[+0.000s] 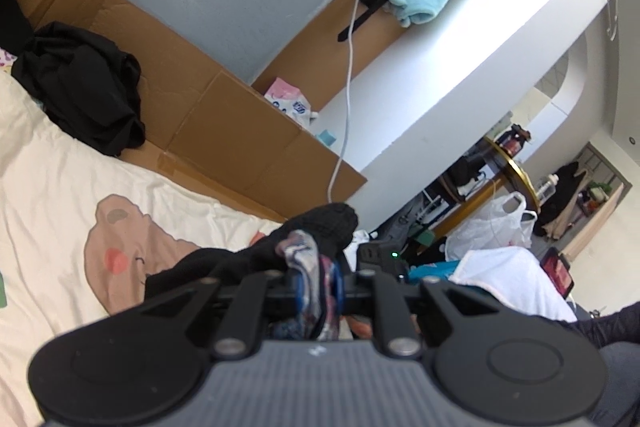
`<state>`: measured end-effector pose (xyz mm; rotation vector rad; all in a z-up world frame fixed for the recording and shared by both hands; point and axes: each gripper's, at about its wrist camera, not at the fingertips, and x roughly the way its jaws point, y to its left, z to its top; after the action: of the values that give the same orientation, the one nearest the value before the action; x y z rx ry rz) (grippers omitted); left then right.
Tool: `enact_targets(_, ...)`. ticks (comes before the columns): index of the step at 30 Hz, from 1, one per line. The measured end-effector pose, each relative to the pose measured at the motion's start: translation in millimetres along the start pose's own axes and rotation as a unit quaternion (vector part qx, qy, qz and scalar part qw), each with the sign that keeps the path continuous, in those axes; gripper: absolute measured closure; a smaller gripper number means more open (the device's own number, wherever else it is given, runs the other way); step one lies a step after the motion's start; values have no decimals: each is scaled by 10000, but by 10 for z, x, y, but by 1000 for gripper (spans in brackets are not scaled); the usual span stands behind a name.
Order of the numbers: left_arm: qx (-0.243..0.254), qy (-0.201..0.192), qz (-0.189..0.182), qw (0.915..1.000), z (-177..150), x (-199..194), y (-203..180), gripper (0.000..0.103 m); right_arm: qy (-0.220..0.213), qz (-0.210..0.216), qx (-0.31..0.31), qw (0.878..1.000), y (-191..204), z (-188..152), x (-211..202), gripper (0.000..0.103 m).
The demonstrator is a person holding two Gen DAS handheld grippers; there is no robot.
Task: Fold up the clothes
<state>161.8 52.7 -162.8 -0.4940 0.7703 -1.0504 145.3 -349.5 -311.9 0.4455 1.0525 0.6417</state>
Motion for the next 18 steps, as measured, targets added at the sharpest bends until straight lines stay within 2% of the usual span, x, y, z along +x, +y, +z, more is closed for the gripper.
enact_targets(4, -19, 5, 21, 10000, -17, -11, 21, 88, -18, 70, -15, 10000, 12, -18, 72, 38)
enact_targets(6, -47, -13, 102, 9999, -20, -21, 53, 88, -89, 147, -40, 9998, 23, -28, 49, 65)
enact_targets(9, -110, -50, 170, 9998, -11, -39, 93, 88, -255, 120, -147, 9995, 89, -18, -79, 78)
enact_targets(14, -90, -164, 302, 9994, 63, -80, 91, 88, -707, 281, -93, 9971, 197, 48, -471, 82)
enact_targets(18, 48, -168, 397, 9991, 144, -113, 8, 88, -1014, 139, -231, 9945, 359, 114, -766, 86)
